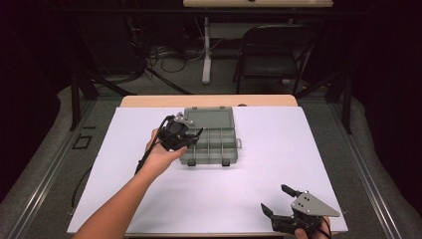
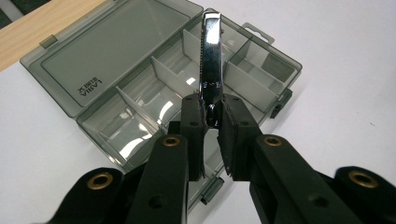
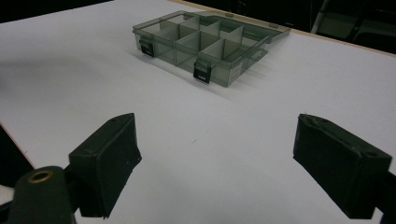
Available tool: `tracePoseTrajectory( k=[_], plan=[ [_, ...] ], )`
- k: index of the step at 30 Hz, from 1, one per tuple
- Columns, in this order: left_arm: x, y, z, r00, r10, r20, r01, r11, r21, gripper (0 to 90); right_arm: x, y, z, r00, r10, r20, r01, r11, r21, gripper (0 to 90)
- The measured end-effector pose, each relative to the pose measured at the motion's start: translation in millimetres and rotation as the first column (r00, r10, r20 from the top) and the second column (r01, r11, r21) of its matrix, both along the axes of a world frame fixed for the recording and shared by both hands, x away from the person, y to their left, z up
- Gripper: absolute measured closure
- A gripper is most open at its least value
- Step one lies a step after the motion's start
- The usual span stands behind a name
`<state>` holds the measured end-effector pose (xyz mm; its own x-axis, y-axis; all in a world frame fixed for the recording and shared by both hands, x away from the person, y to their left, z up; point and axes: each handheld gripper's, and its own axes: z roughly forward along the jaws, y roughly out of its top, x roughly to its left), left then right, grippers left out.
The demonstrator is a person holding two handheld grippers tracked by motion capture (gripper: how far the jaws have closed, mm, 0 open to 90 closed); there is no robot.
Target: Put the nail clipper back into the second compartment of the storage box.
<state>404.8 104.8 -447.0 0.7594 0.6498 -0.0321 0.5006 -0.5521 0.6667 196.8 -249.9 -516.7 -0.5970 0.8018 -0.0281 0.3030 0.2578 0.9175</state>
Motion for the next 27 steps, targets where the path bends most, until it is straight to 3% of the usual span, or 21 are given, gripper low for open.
tracePoseTrajectory(
  k=[27],
  plan=[
    [21.0, -8.6, -9.5, 0.9984, 0.055, -0.01, -0.055, 0.9984, 0.013, 79.9, 0.4, -0.8, -0.3, 1.0, 0.002, 0.0, -0.002, 1.0, 0.002, 13.8]
  ],
)
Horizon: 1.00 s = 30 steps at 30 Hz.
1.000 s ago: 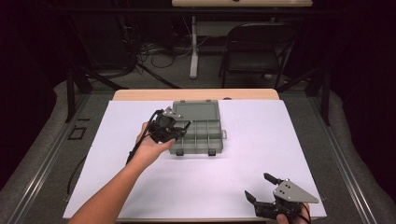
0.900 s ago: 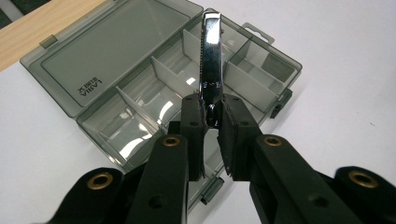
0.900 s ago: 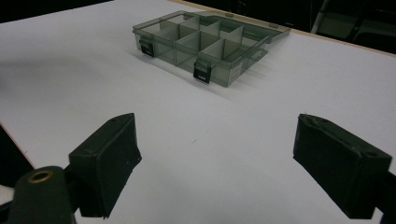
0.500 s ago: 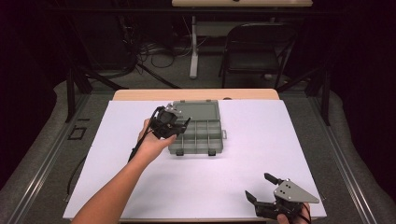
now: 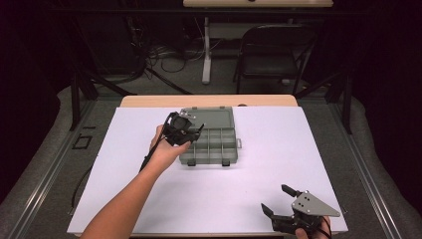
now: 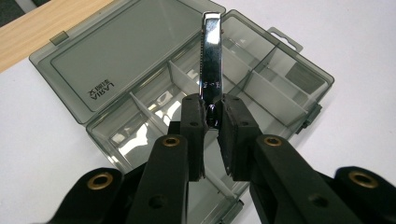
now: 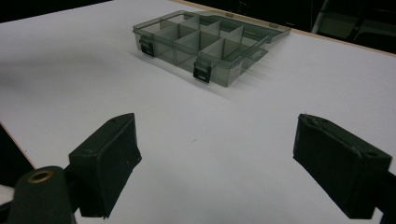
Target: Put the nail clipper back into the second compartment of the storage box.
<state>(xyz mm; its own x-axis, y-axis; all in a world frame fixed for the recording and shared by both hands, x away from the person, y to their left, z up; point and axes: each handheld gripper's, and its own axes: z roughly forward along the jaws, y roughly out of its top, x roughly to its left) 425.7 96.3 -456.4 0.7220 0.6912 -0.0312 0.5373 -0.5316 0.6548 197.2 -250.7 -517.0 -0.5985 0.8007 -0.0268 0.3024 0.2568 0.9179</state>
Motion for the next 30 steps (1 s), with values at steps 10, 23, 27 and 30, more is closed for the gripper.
tracePoseTrajectory(
  k=[10, 23, 27, 30],
  plan=[
    [10.0, -7.9, -5.3, 0.9994, 0.033, -0.01, -0.033, 0.9994, 0.0, 79.9, 0.2, -0.2, -0.2, 1.0, 0.002, 0.001, -0.002, 1.0, 0.003, 13.7],
    [18.1, -14.8, -20.3, 0.9973, 0.071, -0.019, -0.071, 0.9974, 0.01, 79.9, 0.0, -1.9, 0.6, 1.0, 0.005, -0.008, -0.005, 1.0, -0.001, 13.7],
    [20.0, -16.8, -25.2, 0.9964, 0.082, -0.022, -0.082, 0.9966, 0.01, 79.9, 0.5, -0.9, -0.2, 1.0, 0.002, 0.004, -0.002, 1.0, 0.006, 13.8],
    [22.0, -17.6, -29.3, 0.9954, 0.093, -0.022, -0.093, 0.9956, 0.005, 79.9, 0.4, -1.0, 0.0, 1.0, 0.006, 0.0, -0.006, 1.0, 0.005, 13.8]
  ],
)
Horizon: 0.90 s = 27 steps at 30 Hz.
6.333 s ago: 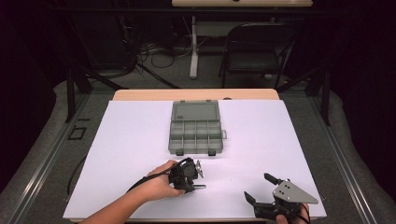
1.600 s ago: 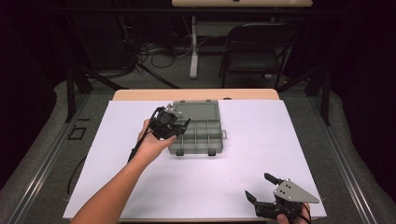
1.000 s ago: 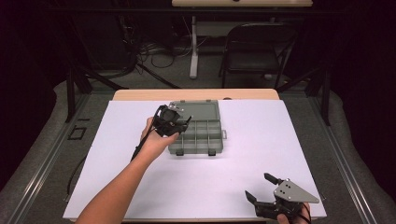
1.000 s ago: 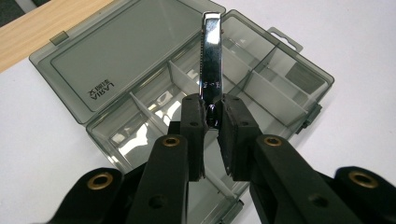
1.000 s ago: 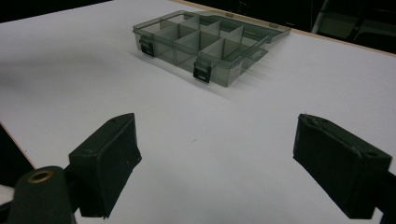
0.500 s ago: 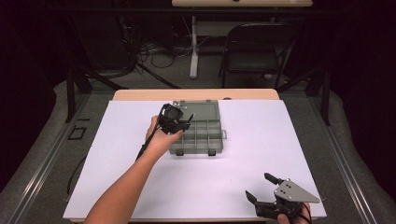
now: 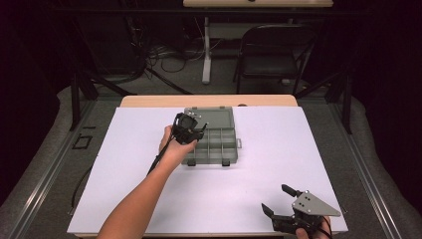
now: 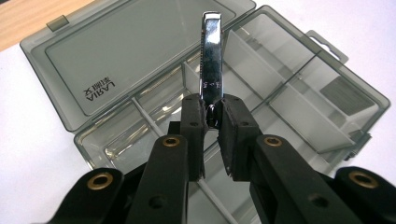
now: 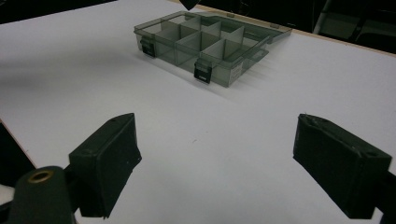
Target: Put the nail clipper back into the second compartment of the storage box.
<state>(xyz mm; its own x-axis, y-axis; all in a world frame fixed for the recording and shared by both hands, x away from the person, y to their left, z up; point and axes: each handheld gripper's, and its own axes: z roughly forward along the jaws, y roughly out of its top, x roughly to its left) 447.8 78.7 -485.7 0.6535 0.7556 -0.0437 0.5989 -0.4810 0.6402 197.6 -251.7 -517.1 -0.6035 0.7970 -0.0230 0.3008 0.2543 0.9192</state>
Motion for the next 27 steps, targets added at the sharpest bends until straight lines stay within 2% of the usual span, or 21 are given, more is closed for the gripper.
tracePoseTrajectory(
  k=[10, 13, 27],
  plan=[
    [4.8, 0.6, -13.3, 0.9997, 0.024, 0.002, -0.024, 0.9997, -0.005, 79.9, 0.5, 0.1, -0.4, 1.0, -0.002, 0.008, 0.002, 1.0, 0.009, 13.8],
    [6.6, 2.9, -16.3, 0.9996, 0.03, -0.002, -0.03, 0.9996, 0.002, 79.8, 0.0, 0.0, 0.2, 1.0, 0.003, -0.001, -0.003, 1.0, 0.002, 13.8],
    [11.5, 8.1, -27.0, 0.9989, 0.045, -0.008, -0.046, 0.9986, -0.025, 79.9, 0.8, 0.2, -0.8, 1.0, 0.005, -0.008, -0.005, 1.0, -0.002, 13.8]
  ],
)
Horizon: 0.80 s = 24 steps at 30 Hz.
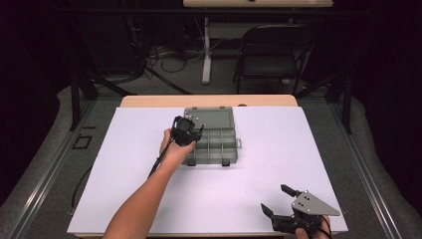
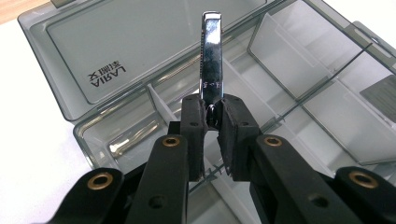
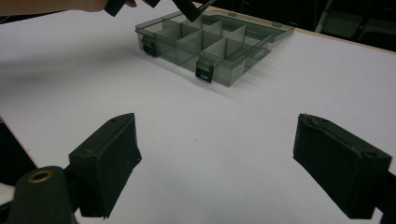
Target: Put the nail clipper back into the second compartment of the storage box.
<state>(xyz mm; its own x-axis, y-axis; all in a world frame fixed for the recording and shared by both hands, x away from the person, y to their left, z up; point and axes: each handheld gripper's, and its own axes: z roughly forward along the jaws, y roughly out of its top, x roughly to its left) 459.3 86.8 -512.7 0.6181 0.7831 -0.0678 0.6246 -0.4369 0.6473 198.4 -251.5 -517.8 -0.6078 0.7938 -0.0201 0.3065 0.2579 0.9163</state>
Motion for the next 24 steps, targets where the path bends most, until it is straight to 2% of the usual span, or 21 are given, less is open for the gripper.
tracePoseTrajectory(
  k=[4, 24],
  plan=[
    [0.2, 0.9, -1.8, 1.0, -0.001, 0.0, 0.001, 0.9999, -0.013, 79.8, 0.1, -0.1, -0.3, 1.0, 0.003, -0.001, -0.003, 1.0, 0.001, 13.8],
    [-0.6, -4.1, -6.0, 1.0, 0.001, 0.004, -0.001, 0.9999, -0.011, 79.8, 0.4, 0.1, -0.5, 1.0, 0.003, 0.001, -0.003, 1.0, 0.001, 13.8]
  ],
)
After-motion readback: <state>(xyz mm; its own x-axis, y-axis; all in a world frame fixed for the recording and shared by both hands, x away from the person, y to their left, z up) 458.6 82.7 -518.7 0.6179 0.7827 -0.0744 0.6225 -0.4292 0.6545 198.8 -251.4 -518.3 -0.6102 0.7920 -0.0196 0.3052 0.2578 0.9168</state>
